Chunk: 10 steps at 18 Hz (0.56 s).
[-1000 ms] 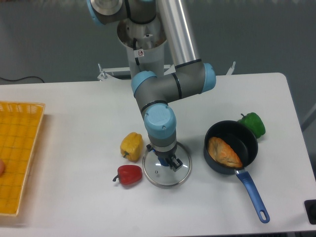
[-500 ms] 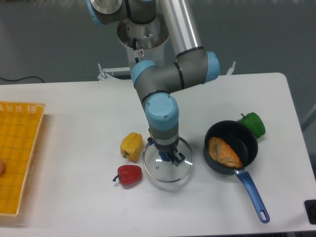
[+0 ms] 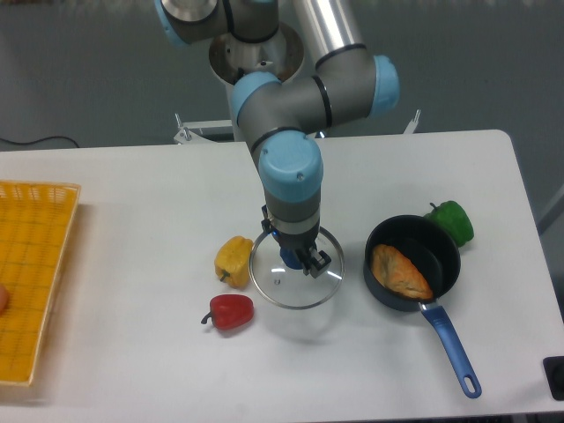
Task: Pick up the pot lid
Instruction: 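Lift the glass lid up by its knob off the table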
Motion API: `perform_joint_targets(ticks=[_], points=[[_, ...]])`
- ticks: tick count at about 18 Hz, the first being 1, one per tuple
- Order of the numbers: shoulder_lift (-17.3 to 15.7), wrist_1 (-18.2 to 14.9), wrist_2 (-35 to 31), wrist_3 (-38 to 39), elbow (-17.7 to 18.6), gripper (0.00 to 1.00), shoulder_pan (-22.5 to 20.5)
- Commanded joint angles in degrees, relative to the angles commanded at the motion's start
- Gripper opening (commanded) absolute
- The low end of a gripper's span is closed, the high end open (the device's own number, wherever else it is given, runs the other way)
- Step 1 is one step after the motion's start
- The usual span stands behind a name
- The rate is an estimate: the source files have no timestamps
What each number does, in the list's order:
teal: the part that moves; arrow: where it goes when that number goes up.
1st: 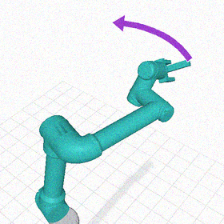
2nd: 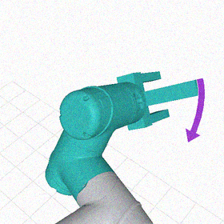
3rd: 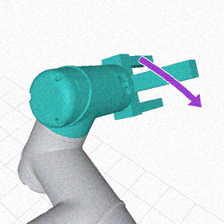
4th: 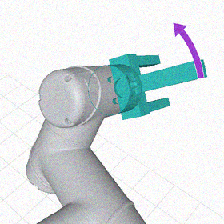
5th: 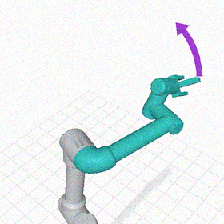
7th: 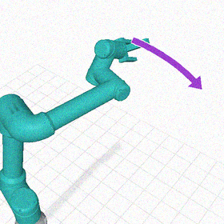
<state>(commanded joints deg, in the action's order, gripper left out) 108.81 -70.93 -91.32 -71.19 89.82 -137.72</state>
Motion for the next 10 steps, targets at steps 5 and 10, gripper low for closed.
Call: perform_joint_targets(ticks=[5, 10], points=[[-0.6, 0.0, 1.1, -0.3, -0.4, 0.56, -1.1], [-1.3, -0.6, 1.1, -0.5, -0.3, 0.56, -1.4]])
